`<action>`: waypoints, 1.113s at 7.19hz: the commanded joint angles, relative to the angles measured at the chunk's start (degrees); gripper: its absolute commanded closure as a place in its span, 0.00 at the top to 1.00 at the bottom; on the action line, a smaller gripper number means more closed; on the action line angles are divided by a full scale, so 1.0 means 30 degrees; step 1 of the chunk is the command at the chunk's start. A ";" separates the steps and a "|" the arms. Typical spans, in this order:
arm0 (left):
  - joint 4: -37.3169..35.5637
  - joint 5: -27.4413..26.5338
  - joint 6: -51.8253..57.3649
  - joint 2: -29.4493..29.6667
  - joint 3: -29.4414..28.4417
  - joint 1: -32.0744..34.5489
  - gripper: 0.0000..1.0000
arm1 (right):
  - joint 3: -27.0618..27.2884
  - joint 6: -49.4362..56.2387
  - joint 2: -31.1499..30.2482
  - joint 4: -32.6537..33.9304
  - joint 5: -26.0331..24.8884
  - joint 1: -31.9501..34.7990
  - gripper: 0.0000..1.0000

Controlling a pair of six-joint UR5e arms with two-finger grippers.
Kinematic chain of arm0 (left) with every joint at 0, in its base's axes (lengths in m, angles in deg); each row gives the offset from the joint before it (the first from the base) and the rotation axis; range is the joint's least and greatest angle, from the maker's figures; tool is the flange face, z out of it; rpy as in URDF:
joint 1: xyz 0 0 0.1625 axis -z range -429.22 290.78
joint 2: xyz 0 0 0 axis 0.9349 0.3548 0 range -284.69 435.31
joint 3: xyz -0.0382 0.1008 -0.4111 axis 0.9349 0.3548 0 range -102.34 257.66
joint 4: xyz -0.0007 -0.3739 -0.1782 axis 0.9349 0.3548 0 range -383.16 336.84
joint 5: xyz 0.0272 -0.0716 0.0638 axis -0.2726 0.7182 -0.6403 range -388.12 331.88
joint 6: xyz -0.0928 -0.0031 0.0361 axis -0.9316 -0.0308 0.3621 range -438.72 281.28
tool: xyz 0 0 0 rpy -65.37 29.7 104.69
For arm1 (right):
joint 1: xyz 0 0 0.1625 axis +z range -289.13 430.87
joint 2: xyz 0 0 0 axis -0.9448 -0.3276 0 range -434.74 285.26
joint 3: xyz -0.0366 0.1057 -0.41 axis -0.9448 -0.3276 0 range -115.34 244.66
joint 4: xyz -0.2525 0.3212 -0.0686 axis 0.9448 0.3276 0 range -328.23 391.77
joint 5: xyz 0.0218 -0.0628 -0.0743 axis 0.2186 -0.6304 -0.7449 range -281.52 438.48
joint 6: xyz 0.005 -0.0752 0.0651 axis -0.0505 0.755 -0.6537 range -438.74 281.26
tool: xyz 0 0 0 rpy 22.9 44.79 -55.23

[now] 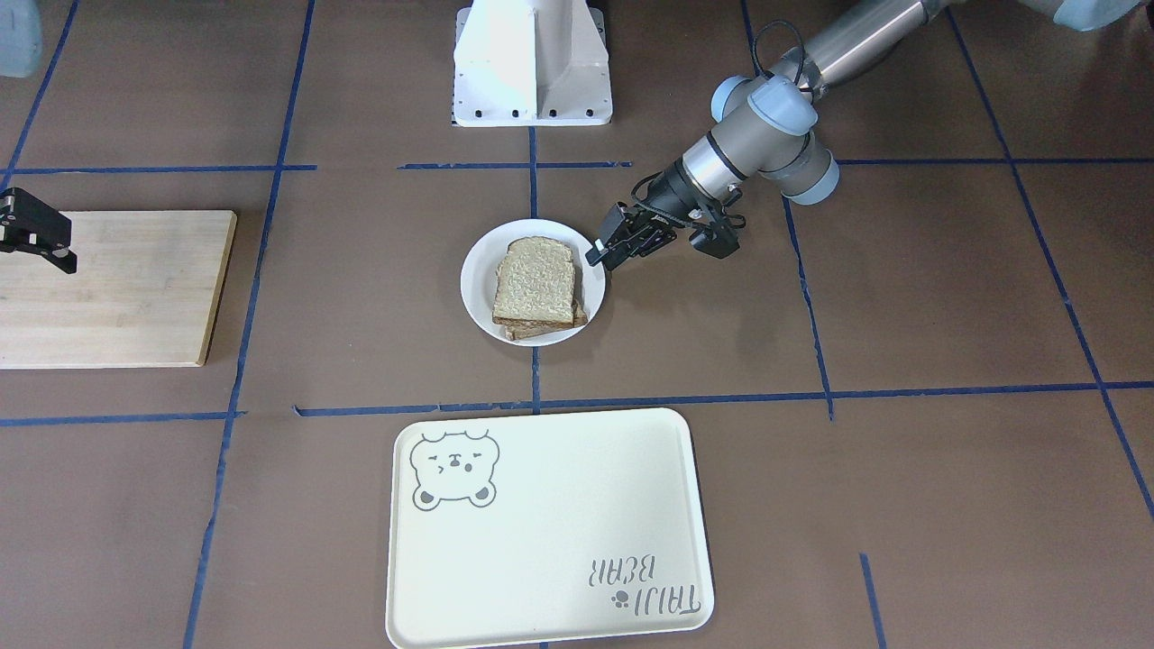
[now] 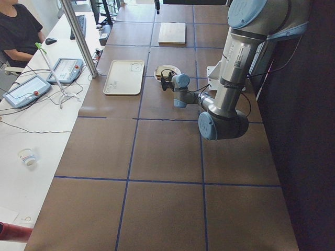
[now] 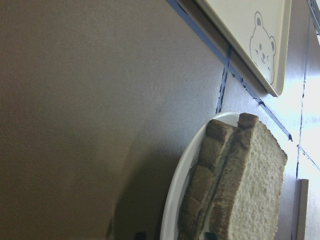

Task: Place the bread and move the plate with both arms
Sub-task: 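Move the left gripper to the plate rim nearest it and grip the rim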

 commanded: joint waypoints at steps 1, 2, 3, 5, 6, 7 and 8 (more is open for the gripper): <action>-0.0021 -0.0009 0.0000 0.0410 -0.0372 -0.0039 0.48 | 0.0000 0.0000 -0.0002 -0.0005 0.0010 0.0018 1.00; -0.0021 -0.0009 0.0000 0.0703 -0.0781 -0.0068 0.46 | -0.0029 0.0029 -0.0002 0.0024 -0.0019 -0.0011 1.00; -0.0021 -0.0009 0.0000 0.0938 -0.1017 -0.0098 0.43 | -0.0029 0.0029 -0.0031 0.0024 -0.0019 0.0047 1.00; -0.0021 -0.0009 -0.0029 0.1115 -0.1107 -0.0098 0.39 | -0.0029 0.0058 -0.0031 0.0024 0.0039 0.0164 1.00; -0.0021 -0.0009 -0.0029 0.1087 -0.1136 -0.0098 0.31 | -0.0029 0.0059 -0.0060 0.0024 0.0039 0.0194 1.00; 0.0008 0.0020 -0.0058 0.1057 -0.1108 -0.0098 0.18 | -0.0029 0.0059 -0.0060 0.0024 0.0010 0.0194 1.00; 0.0008 0.0020 -0.0581 0.1086 -0.1020 -0.0098 0.08 | -0.0029 0.0088 -0.0060 0.0024 0.0097 0.0368 1.00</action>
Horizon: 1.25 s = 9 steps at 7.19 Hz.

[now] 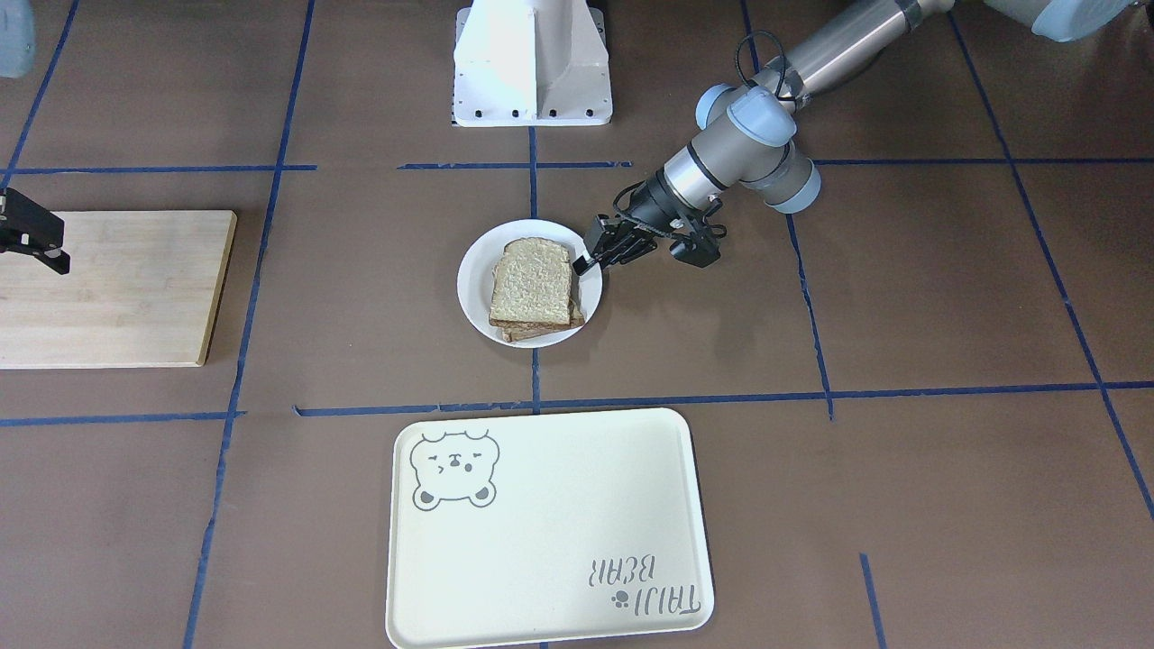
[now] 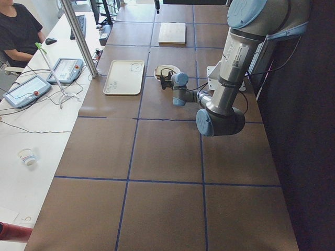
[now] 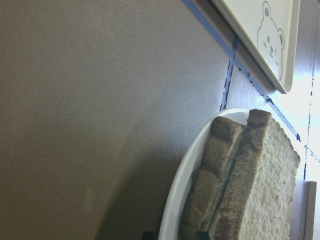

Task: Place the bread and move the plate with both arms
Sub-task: 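Move the left gripper to the plate rim nearest it and grip the rim, then slide the plate with the left gripper onto the white bear tray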

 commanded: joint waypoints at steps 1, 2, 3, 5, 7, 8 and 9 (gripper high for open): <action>0.0010 0.0010 -0.1070 0.0103 0.0152 0.0057 0.04 | 0.0000 0.0023 -0.0006 0.0000 0.0117 0.0429 1.00; 0.0010 0.0039 -0.1309 0.0278 0.0240 0.0116 0.01 | 0.0000 0.0023 -0.0035 0.0000 0.0117 0.0635 1.00; 0.0039 0.0039 -0.2646 0.0628 0.0270 0.0204 0.00 | 0.0116 -0.0238 -0.0528 0.0000 0.0233 0.0666 1.00; 0.0097 0.0039 -0.3709 0.1156 0.0504 0.0496 0.00 | 0.0116 -0.0532 -0.0623 -0.0029 0.0439 0.0841 1.00; 0.0243 0.0010 -0.4940 0.1829 0.0505 0.1372 0.00 | 0.0146 -0.0505 -0.0795 -0.0436 0.0410 0.1017 1.00; 0.0302 -0.0019 -0.5379 0.2123 0.0476 0.2014 0.00 | 0.0146 -0.0360 -0.0942 -0.0555 0.0381 0.1075 1.00; 0.0303 -0.0164 -0.5384 0.2328 0.0098 0.2688 0.00 | 0.0146 -0.0329 -0.1494 -0.0556 0.0439 0.1482 1.00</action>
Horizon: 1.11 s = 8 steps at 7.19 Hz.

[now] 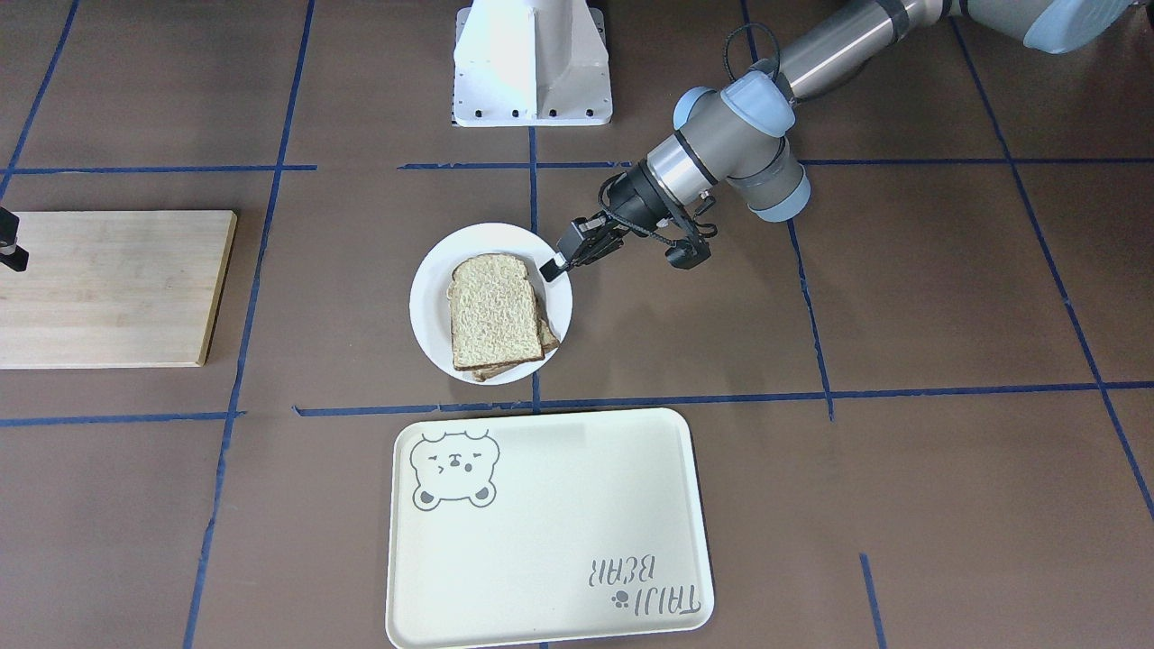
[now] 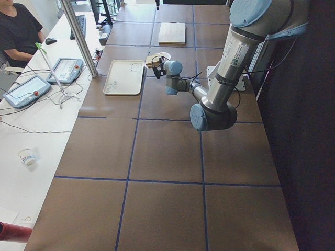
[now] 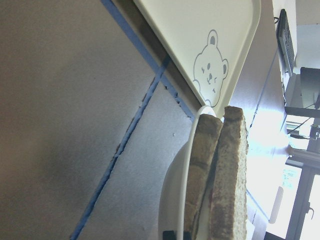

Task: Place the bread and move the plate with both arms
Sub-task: 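Slide the plate with the left gripper onto the white bear tray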

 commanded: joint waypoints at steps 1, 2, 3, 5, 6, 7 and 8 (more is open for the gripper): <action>0.0007 -0.1569 -0.0255 0.0909 -0.1280 0.0978 0.00 | 0.0060 0.0156 -0.0809 -0.0109 0.0063 0.0659 1.00; 0.0007 -0.3352 -0.0313 0.2018 -0.3146 0.0981 0.00 | 0.0090 0.0244 -0.1103 -0.0110 0.0063 0.0749 1.00; -0.0051 -0.5081 -0.1184 0.2870 -0.4702 0.0952 0.00 | 0.0061 0.1434 -0.1540 -0.0110 0.0063 0.1185 1.00; -0.0111 -0.7175 -0.2510 0.4133 -0.7663 0.1038 0.00 | -0.0143 0.6733 -0.3207 -0.0110 0.0063 0.2678 1.00; -0.0169 -0.7208 -0.2511 0.4167 -0.8518 0.1155 0.00 | -0.0202 0.6807 -0.3534 -0.0081 0.0150 0.3119 1.00; -0.0198 -0.7208 -0.2511 0.4834 -0.9745 0.1156 0.00 | -0.0203 0.6866 -0.3682 -0.0080 0.0470 0.3210 1.00; -0.0199 -0.7208 -0.2540 0.5305 -1.0250 0.1156 0.01 | -0.0203 0.6866 -0.3684 -0.0080 0.0502 0.3240 1.00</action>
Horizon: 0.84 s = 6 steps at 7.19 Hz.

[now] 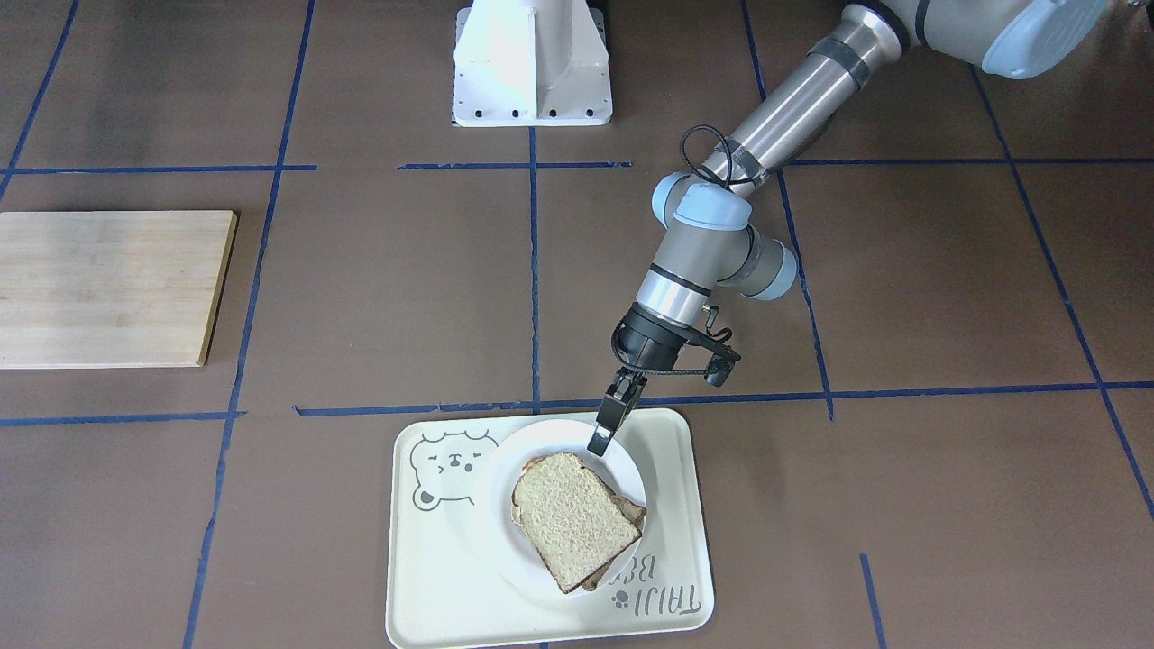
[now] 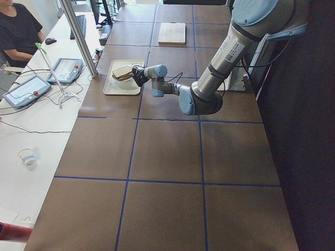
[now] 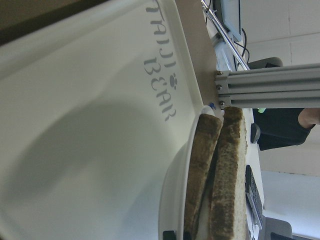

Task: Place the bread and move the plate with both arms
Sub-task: 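Slide the plate with the left gripper onto the white bear tray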

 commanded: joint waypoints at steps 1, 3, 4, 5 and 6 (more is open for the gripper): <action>-0.0049 -0.0041 -0.0476 0.0667 -0.0916 0.0017 0.03 | -0.0073 0.0123 -0.0122 0.0004 0.0109 0.0248 1.00; -0.0049 0.0163 -0.0512 0.0727 -0.0771 0.0104 0.99 | -0.0132 0.0152 -0.0122 0.0004 0.0109 0.0308 1.00; -0.0050 0.0338 0.0100 0.0610 -0.0567 0.0278 1.00 | -0.0161 0.0123 -0.0122 0.0004 0.0080 0.0308 1.00; -0.0137 0.1239 0.1034 -0.0116 0.0160 0.0570 1.00 | -0.0248 0.0123 -0.0122 -0.0025 0.0080 0.0308 1.00; -0.0283 0.2002 0.1797 -0.1689 0.1879 0.0892 1.00 | -0.0394 0.0123 -0.0093 -0.0026 0.0109 0.0308 1.00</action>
